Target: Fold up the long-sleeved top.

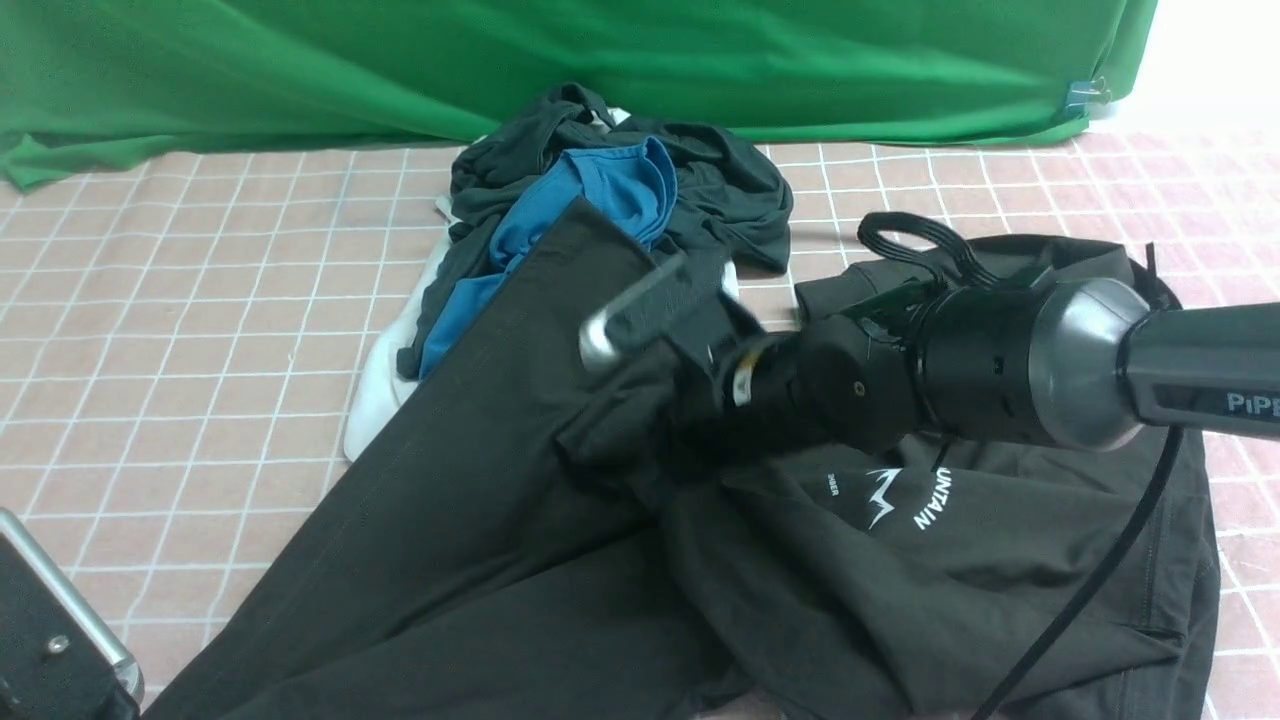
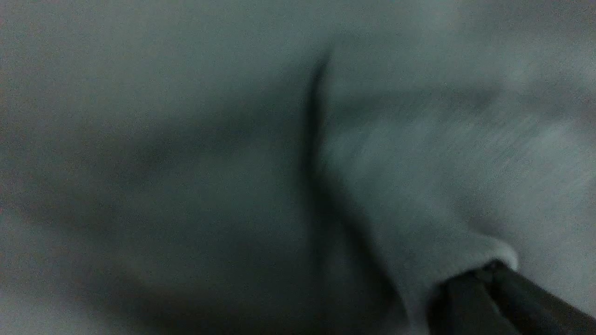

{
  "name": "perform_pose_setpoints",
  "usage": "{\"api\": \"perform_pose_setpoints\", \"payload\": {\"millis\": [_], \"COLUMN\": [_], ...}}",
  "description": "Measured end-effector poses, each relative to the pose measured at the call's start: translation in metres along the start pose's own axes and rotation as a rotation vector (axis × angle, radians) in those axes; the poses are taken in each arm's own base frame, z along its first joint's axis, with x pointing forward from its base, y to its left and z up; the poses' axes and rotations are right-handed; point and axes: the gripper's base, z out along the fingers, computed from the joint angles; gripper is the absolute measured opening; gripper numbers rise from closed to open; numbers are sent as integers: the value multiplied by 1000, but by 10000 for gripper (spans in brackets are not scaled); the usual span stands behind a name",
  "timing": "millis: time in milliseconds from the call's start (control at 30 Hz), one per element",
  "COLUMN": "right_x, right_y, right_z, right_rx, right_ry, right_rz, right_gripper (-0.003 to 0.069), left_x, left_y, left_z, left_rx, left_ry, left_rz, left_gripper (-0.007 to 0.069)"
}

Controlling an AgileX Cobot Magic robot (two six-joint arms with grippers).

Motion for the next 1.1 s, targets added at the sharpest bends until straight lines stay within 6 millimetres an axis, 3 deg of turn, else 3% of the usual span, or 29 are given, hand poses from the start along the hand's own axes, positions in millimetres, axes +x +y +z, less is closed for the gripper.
{"api": "perform_pose_setpoints", "payload": {"millis": [67,167,367,400,433,500,633,733,833,933,1033,1100], "right_x": [-17,-31,-35,-30,-30,-10,24,69,109,137,147,149], "right_y": [-4,-6,-11,-15,-15,-19,-15,-9,-8,-12,-14,-15], "right_z": [-2,-10,-64,-90,-90,-145,-183,-209,-212,-200,-186,-175], "right_rx": [50,70,12,-2,-2,37,67,85,110,140,139,131], "right_ry": [-186,-270,-76,32,32,184,280,349,421,459,447,462], "right_rz": [-40,-58,-67,-41,-41,52,122,184,118,-50,-156,-191], "right_gripper": [71,141,234,233,233,209,212,286,407,556,619,622], "left_x": [0,0,-2,-2,-3,-4,-5,-5,-5,-6,-6,-6], "left_y": [0,0,0,1,1,0,-1,-1,-1,-2,-2,-2], "left_z": [0,0,0,0,0,0,0,0,0,0,0,0], "left_rx": [4,5,-4,-9,-9,2,8,9,14,19,20,25], "left_ry": [-3,-3,-17,-27,-28,-44,-50,-50,-55,-62,-64,-67], "left_rz": [-3,-3,-3,-4,-4,-14,-18,-18,-22,-26,-27,-30], "left_gripper": [33,33,33,33,33,33,33,33,33,33,33,33]}}
